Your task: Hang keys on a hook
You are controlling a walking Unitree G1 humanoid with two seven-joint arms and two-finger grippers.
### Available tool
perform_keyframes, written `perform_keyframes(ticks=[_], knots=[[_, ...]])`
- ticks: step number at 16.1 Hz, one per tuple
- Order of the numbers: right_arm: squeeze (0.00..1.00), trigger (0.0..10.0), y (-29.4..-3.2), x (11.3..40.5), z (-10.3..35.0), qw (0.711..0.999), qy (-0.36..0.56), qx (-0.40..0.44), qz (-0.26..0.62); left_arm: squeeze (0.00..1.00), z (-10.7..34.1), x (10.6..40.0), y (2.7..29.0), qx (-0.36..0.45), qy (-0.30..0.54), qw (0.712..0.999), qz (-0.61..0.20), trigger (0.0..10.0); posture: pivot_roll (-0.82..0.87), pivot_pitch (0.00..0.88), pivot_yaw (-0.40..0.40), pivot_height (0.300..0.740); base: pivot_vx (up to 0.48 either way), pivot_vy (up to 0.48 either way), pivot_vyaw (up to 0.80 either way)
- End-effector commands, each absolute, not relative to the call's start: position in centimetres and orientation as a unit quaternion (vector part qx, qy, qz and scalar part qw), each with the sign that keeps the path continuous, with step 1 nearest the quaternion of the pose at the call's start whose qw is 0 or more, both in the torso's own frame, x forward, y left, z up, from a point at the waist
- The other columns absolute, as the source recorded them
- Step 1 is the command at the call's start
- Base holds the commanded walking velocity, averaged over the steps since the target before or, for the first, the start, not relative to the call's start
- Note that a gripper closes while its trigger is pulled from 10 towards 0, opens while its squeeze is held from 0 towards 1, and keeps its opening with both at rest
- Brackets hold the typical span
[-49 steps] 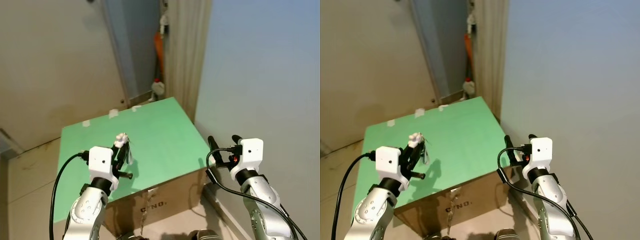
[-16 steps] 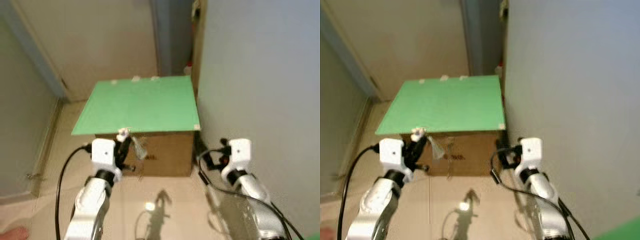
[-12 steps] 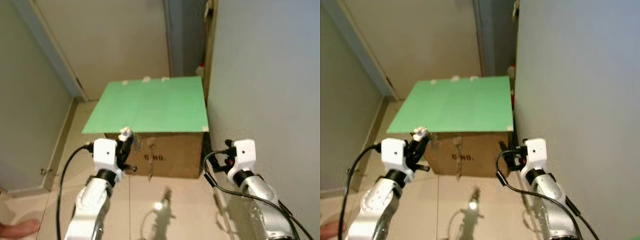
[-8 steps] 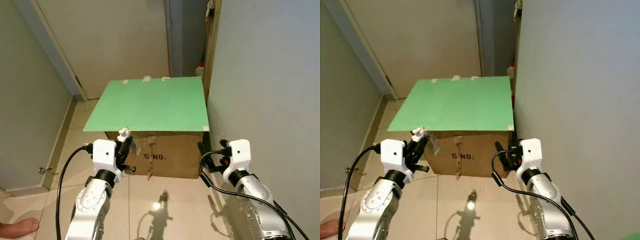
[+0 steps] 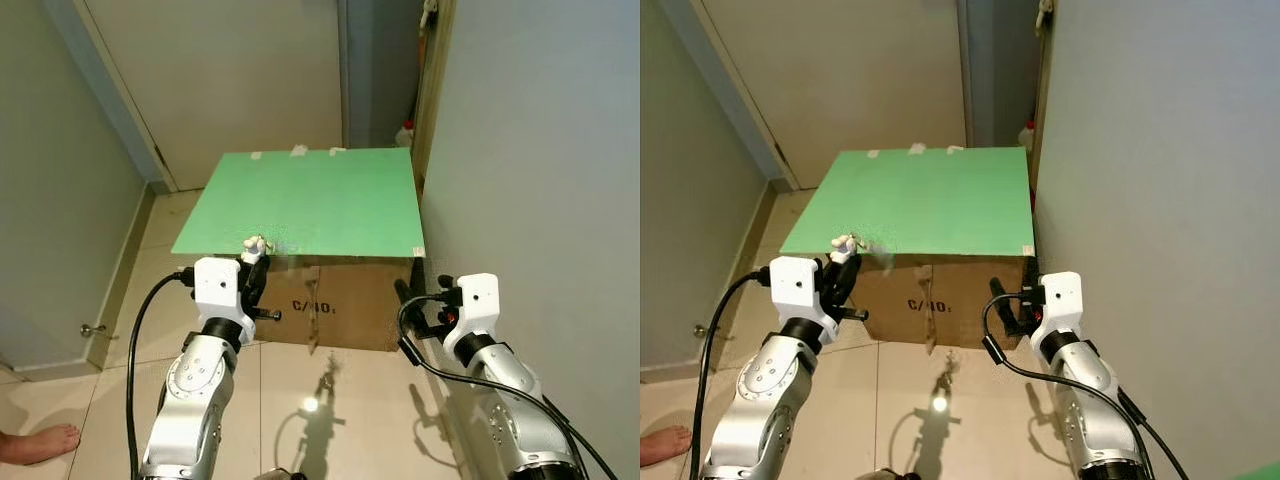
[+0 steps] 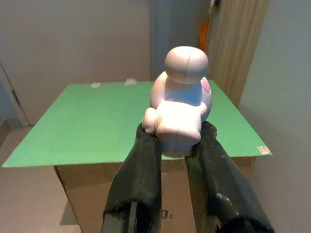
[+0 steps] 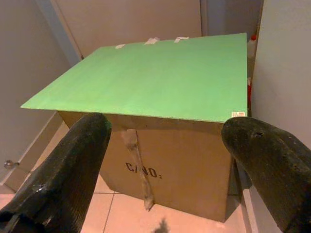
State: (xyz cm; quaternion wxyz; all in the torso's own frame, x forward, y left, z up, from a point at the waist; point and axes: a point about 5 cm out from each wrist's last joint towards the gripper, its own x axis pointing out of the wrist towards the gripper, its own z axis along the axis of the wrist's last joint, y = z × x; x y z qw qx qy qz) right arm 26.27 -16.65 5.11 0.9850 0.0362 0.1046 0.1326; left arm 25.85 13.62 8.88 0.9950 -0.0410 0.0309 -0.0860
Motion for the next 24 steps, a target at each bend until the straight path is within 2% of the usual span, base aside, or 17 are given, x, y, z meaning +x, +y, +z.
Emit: perform_keyframes(ticks=[1, 11, 17, 18, 24], knots=[[0.0, 10.0, -16.4, 26.1, 4.7, 0.983, 0.117, 0.043, 0.138, 0.0, 9.0, 25.8, 13.8, -0.049, 0.033, 0.995, -0.079, 0.0, -0.21, 0.022, 0.119, 0.74, 0.0, 0.439, 0.0], [0.0, 10.0, -16.6, 25.8, 4.4, 0.983, 0.12, 0.04, 0.135, 0.0, 8.8, 26.0, 13.8, -0.059, 0.042, 0.994, -0.084, 0.0, -0.22, 0.006, 0.12, 0.74, 0.0, 0.439, 0.0], [0.0, 10.0, -19.5, 25.4, 5.1, 0.997, 0.072, 0.005, 0.031, 0.0, 6.8, 23.7, 15.8, -0.027, 0.068, 0.995, -0.063, 0.0, -0.22, 0.012, 0.114, 0.74, 0.0, 0.442, 0.0], [0.0, 10.0, -20.7, 24.9, 5.1, 0.999, 0.052, -0.008, -0.008, 0.0, 6.1, 22.8, 16.1, -0.012, 0.075, 0.995, -0.062, 0.0, -0.21, 0.012, 0.109, 0.74, 0.0, 0.442, 0.0], [0.0, 10.0, -20.6, 24.1, 4.7, 0.999, 0.041, 0.002, -0.025, 0.0, 5.7, 22.5, 16.7, -0.004, 0.078, 0.995, -0.056, 0.0, -0.21, 0.013, 0.112, 0.74, 0.0, 0.443, 0.0]])
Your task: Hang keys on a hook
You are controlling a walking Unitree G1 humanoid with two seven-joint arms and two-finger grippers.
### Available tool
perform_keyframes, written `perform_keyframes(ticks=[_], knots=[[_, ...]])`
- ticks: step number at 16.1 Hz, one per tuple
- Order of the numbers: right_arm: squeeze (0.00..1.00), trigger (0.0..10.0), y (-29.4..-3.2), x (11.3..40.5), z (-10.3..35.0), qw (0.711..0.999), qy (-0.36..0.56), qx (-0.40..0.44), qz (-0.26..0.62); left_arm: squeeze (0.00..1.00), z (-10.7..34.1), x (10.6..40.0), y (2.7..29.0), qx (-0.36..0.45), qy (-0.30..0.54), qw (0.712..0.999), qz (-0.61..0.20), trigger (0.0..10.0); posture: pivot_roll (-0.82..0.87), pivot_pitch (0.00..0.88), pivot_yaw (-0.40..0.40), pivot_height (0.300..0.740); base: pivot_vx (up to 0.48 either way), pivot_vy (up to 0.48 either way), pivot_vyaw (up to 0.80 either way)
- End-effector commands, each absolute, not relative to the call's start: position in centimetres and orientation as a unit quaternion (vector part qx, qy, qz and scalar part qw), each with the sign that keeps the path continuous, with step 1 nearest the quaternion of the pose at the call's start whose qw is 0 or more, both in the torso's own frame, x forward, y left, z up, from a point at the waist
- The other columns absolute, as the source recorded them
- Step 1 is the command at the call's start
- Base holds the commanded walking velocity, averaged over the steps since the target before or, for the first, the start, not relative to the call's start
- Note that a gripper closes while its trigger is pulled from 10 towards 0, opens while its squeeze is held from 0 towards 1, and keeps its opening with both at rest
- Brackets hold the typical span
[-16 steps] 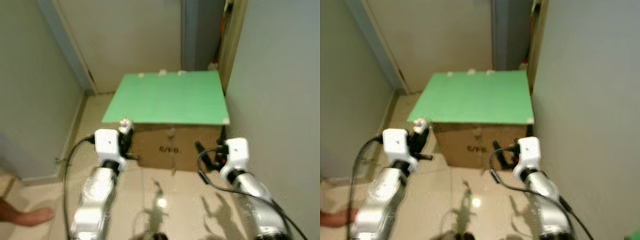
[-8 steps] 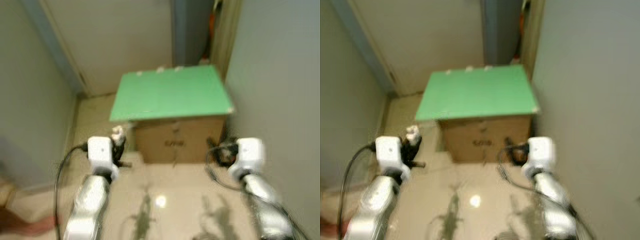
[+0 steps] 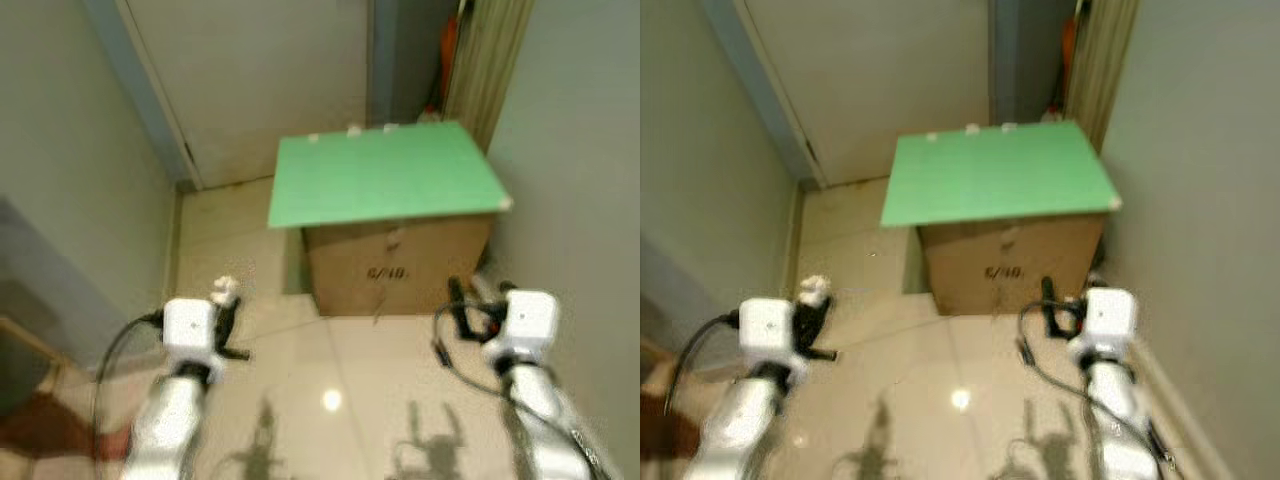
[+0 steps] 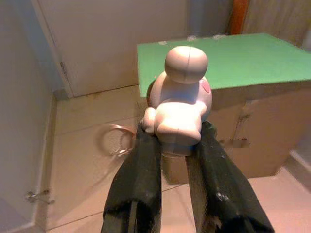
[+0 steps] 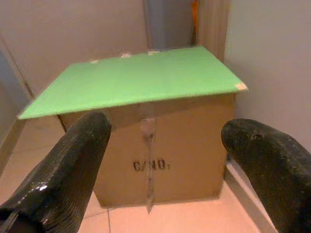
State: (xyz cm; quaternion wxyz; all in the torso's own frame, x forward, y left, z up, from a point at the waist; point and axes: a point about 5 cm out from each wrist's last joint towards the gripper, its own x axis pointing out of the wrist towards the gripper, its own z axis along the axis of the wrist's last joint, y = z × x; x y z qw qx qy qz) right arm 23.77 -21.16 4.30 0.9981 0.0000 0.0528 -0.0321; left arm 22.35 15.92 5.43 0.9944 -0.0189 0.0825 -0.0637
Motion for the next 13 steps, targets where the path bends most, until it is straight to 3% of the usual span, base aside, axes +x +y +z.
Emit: perform_keyframes(ticks=[1, 9, 13], knots=[[0.0, 10.0, -20.5, 24.0, 4.6, 0.999, 0.041, 0.003, -0.022, 0.0, 5.7, 22.4, 16.9, 0.0, 0.074, 0.996, -0.053, 0.0, -0.21, 0.013, 0.113, 0.74, 0.0, 0.446, 0.0], [0.0, 10.0, -18.5, 24.3, 4.6, 0.997, 0.05, 0.013, 0.049, 0.0, 6.4, 23.3, 16.1, 0.011, 0.054, 0.996, -0.07, 0.0, -0.22, 0.016, 0.121, 0.74, 0.0, 0.0, 0.0], [0.0, 10.0, -18.1, 24.1, 4.5, 0.997, 0.054, 0.011, 0.06, 0.0, 6.6, 23.8, 16.1, 0.01, 0.053, 0.996, -0.071, 0.0, -0.22, 0.016, 0.124, 0.74, 0.309, 0.368, 0.0]])
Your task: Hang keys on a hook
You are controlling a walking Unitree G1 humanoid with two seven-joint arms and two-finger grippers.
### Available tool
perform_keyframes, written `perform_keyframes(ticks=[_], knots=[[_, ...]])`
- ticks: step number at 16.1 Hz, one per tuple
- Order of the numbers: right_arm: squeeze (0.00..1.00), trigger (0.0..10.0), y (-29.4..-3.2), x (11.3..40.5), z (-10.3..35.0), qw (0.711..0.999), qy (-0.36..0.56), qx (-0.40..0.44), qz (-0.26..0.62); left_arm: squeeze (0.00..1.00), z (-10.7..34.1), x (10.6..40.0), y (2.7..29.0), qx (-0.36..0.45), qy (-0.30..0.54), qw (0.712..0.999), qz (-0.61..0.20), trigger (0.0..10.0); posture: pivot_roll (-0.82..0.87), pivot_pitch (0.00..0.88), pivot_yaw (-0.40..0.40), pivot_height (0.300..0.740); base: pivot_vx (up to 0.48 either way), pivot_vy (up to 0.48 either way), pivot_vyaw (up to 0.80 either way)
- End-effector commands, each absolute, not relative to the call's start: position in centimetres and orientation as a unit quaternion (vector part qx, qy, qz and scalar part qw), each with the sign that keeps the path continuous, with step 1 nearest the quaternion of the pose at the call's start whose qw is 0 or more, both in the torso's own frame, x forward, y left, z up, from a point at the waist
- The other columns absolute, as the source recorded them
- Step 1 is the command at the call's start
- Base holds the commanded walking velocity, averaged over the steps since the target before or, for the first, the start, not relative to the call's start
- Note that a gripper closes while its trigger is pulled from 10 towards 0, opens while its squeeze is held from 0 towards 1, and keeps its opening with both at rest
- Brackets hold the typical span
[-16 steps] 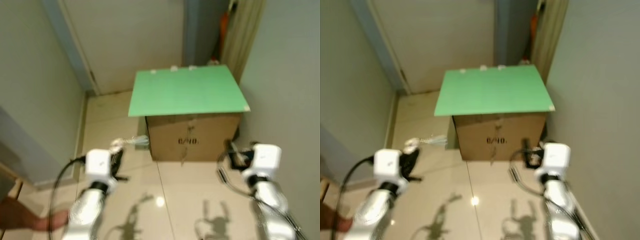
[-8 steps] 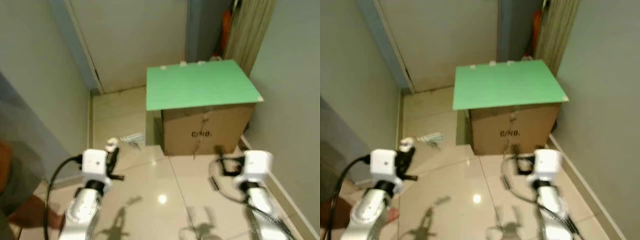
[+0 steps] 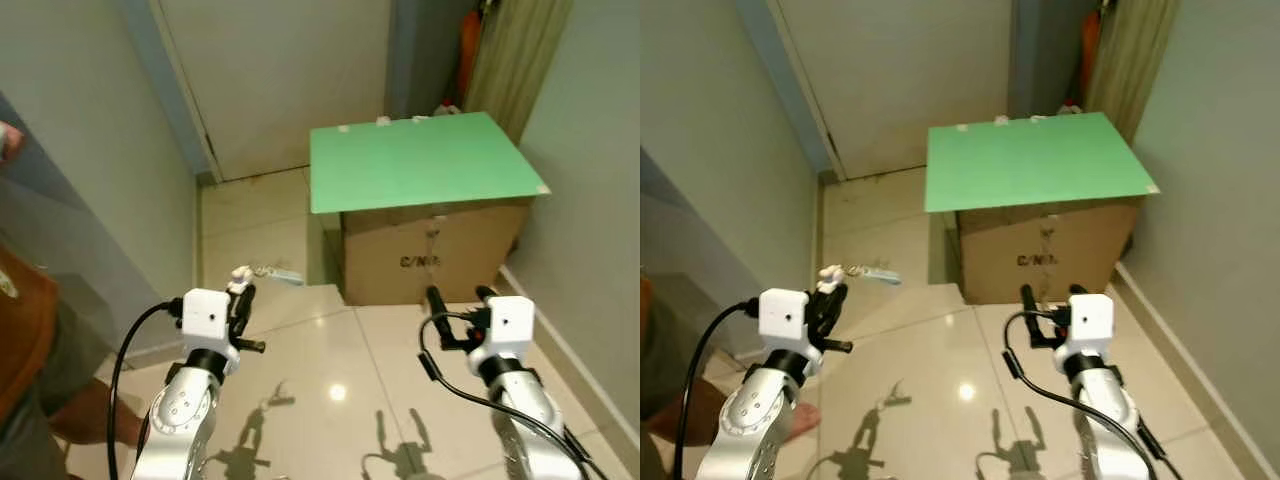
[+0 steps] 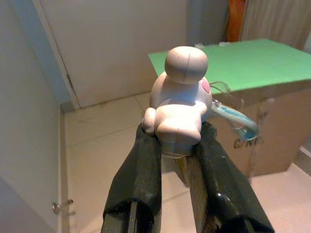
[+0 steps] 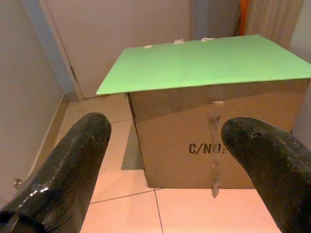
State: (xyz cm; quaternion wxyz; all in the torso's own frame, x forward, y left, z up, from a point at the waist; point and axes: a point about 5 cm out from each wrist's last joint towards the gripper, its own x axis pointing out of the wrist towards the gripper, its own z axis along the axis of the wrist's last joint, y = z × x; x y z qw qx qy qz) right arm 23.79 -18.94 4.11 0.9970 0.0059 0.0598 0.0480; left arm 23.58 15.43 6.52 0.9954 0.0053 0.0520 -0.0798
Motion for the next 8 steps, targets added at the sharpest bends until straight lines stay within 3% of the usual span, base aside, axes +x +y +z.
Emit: perform_keyframes(ticks=[1, 5, 6, 8], knots=[[0.0, 10.0, -18.08, 24.16, 4.48, 0.997, 0.054, 0.011, 0.06, 0.0, 6.68, 23.84, 16.11, 0.012, 0.051, 0.996, -0.076, 0.0, -0.22, 0.016, 0.126, 0.74, 0.315, 0.36, 0.0], [0.0, 10.0, -18.13, 24.22, 4.37, 0.997, 0.06, 0.004, 0.058, 0.0, 6.71, 23.9, 16.01, 0.014, 0.051, 0.995, -0.083, 0.0, -0.22, 0.015, 0.128, 0.74, 0.313, 0.363, 0.0], [0.0, 10.0, -18.17, 24.23, 4.28, 0.996, 0.063, 0.003, 0.057, 0.0, 6.63, 23.96, 16.12, 0.017, 0.052, 0.995, -0.081, 0.0, -0.22, 0.013, 0.127, 0.74, 0.315, 0.364, -0.7], [0.0, 10.0, -18.3, 24.06, 4.16, 0.996, 0.066, 0.003, 0.056, 0.0, 6.62, 24.08, 16.26, 0.027, 0.049, 0.995, -0.08, 0.0, -0.23, 0.011, 0.128, 0.74, 0.0, 0.0, -0.68]])
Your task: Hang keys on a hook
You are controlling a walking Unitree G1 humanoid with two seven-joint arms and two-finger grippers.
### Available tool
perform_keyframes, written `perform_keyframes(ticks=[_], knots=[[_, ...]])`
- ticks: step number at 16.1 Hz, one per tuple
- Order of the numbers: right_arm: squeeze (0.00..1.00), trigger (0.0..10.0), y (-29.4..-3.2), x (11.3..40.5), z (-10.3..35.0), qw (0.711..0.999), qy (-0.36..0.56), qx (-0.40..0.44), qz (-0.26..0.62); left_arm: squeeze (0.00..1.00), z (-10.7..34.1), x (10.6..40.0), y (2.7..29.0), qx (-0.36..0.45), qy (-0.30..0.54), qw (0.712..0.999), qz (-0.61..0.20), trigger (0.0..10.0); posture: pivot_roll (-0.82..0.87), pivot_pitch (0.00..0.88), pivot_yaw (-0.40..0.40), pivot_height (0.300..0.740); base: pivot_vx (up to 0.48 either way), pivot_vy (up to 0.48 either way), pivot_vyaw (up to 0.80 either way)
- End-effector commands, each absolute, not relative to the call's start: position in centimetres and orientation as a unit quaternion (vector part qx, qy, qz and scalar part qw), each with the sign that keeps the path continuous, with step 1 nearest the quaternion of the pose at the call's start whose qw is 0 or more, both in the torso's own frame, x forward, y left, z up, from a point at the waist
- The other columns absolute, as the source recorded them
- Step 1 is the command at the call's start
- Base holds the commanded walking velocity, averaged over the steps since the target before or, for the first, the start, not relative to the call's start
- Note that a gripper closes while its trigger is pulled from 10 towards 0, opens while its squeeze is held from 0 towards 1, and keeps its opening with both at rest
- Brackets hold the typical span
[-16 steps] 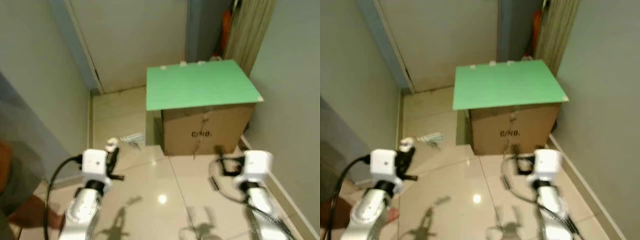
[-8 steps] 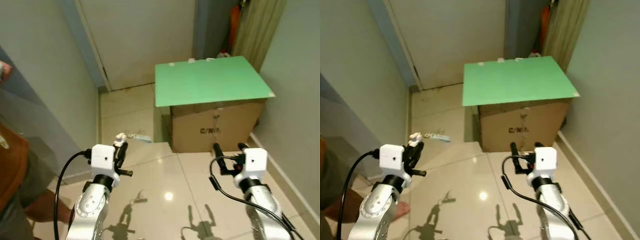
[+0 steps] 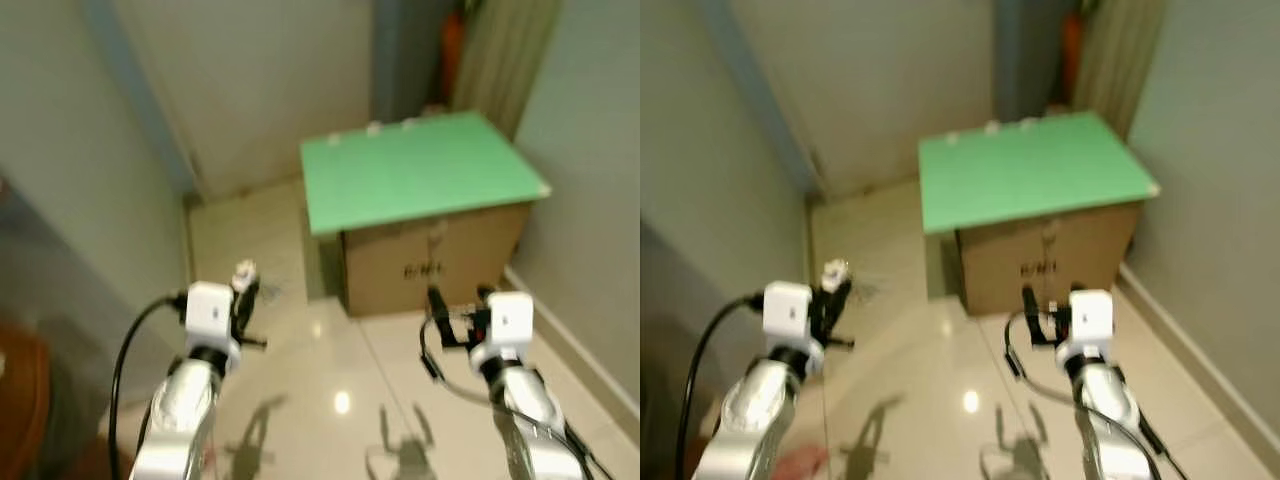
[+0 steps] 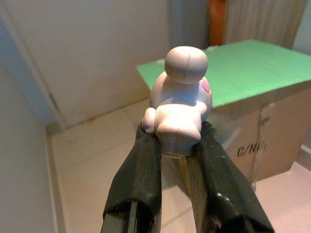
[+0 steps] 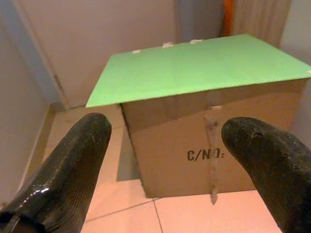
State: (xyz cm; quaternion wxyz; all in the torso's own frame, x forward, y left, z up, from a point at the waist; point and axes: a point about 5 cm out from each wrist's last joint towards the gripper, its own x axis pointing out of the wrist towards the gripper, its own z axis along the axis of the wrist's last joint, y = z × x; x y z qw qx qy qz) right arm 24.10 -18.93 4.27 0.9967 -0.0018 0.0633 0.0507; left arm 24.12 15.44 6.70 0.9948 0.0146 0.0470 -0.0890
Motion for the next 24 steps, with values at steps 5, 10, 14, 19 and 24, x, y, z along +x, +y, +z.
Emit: perform_keyframes(ticks=[5, 10, 14, 19, 24], knots=[[0.0, 10.0, -18.8, 23.5, 4.0, 0.996, 0.067, 0.001, 0.05, 0.0, 6.6, 24.4, 16.2, 0.031, 0.05, 0.994, -0.088, 0.0, -0.24, 0.007, 0.139, 0.74, 0.0, 0.0, -0.67], [0.0, 10.0, -18.6, 22.5, 3.5, 0.996, 0.075, -0.001, 0.055, 0.0, 6.8, 25.2, 16.7, 0.051, 0.045, 0.993, -0.093, 0.0, -0.25, 0.007, 0.151, 0.74, 0.0, 0.0, -0.64], [0.0, 10.0, -18.6, 23.0, 3.7, 0.996, 0.074, -0.011, 0.052, 0.0, 6.9, 25.7, 16.3, 0.041, 0.039, 0.993, -0.106, 0.0, -0.26, 0.0, 0.153, 0.74, 0.252, 0.148, -0.68], [0.0, 10.0, -18.7, 23.2, 3.9, 0.997, 0.063, -0.016, 0.05, 0.0, 7.2, 26.0, 16.2, 0.044, 0.032, 0.993, -0.109, 0.0, -0.26, 0.0, 0.15, 0.74, 0.416, 0.24, -0.55], [0.0, 10.0, -18.2, 23.4, 3.8, 0.996, 0.063, -0.017, 0.056, 0.0, 7.2, 26.0, 16.3, 0.048, 0.028, 0.992, -0.114, 0.0, -0.25, 0.0, 0.15, 0.74, 0.437, 0.048, 0.0]])
